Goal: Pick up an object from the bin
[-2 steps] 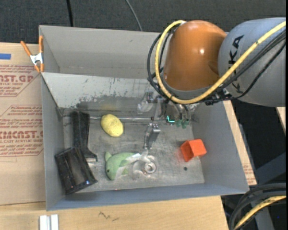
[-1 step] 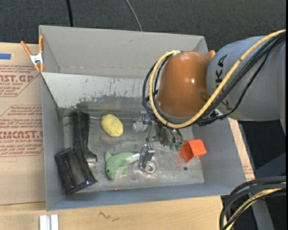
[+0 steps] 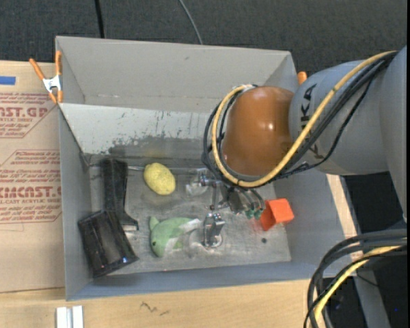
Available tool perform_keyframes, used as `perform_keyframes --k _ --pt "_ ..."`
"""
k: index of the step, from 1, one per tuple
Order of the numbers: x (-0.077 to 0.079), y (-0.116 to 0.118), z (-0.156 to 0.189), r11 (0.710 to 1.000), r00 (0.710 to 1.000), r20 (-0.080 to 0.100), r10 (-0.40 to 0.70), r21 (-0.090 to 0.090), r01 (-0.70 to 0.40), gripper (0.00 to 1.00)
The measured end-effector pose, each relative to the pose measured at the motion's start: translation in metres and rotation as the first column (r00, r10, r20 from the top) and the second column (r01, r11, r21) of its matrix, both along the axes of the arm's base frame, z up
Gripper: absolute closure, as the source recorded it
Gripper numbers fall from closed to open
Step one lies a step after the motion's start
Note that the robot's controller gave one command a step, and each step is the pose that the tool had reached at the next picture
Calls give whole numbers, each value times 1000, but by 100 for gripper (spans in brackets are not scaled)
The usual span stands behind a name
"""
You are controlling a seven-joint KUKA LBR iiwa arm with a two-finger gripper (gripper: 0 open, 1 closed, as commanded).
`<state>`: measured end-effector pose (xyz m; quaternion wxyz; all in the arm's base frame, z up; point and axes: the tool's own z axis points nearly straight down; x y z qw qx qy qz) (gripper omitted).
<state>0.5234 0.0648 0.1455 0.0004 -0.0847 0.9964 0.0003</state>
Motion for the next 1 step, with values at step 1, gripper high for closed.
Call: perform_keyframes --k 1 --pt "-15 -2 -8 958 958 -2 288 0 -288 0"
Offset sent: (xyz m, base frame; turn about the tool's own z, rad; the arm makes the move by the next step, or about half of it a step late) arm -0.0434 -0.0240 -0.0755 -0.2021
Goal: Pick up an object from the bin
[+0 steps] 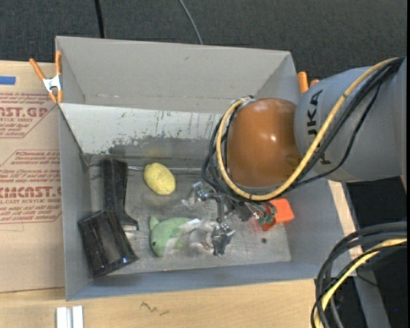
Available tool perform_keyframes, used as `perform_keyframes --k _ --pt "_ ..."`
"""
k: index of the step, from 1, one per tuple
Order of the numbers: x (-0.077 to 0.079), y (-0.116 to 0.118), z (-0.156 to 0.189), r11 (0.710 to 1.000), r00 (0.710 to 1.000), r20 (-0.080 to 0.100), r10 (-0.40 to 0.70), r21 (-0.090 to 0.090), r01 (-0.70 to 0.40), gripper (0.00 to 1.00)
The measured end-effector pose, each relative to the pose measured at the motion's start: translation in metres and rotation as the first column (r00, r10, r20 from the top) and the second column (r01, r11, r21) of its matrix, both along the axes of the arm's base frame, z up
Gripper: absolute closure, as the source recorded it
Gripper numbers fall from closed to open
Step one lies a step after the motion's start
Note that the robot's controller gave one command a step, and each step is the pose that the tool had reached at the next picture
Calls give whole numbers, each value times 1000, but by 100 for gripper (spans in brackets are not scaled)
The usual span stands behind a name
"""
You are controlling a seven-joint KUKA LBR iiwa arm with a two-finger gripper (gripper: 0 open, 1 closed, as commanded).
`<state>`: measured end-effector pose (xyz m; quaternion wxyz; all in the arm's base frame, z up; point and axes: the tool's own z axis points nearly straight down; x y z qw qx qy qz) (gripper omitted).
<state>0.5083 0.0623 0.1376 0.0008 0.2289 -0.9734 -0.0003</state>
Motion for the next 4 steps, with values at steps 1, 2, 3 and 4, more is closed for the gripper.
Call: perform_keyframes --k 1,2,3,4 --pt "-24 -20 -64 996 996 17 -90 6 90 100" --pt "-24 -20 -64 996 996 17 -90 6 90 100" --pt "-22 -36 54 994 994 2 -109 1 109 100" --pt "-22 -36 54 994 994 2 -109 1 109 100"
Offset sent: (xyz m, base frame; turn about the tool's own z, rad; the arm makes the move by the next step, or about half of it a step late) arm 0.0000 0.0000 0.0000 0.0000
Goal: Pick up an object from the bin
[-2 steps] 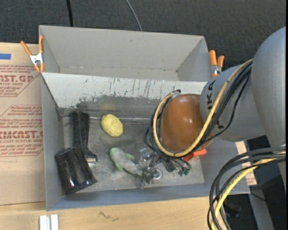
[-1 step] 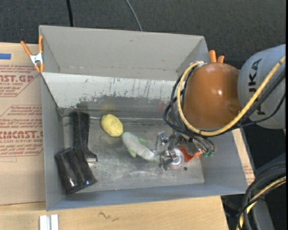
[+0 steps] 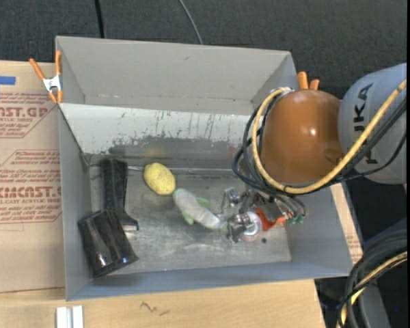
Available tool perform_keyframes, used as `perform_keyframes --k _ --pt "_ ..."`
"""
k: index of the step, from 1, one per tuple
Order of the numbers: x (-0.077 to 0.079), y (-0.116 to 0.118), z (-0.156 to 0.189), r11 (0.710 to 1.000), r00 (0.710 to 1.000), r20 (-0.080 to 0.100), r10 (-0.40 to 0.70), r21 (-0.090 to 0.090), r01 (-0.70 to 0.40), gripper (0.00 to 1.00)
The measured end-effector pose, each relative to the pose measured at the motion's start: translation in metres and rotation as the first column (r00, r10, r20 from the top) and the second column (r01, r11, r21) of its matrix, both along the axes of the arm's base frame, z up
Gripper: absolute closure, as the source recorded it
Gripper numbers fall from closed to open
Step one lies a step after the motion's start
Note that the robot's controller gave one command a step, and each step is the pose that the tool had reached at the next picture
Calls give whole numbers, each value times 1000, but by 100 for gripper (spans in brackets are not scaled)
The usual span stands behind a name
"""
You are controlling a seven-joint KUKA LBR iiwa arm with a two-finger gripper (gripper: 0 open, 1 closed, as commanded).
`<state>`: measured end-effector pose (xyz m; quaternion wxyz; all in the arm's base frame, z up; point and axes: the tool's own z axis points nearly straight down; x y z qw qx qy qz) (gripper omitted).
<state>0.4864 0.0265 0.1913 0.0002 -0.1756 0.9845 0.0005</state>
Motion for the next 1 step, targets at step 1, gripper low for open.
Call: perform_keyframes --k 1 --pt "15 -3 49 1000 1000 -5 -22 -1 22 100"
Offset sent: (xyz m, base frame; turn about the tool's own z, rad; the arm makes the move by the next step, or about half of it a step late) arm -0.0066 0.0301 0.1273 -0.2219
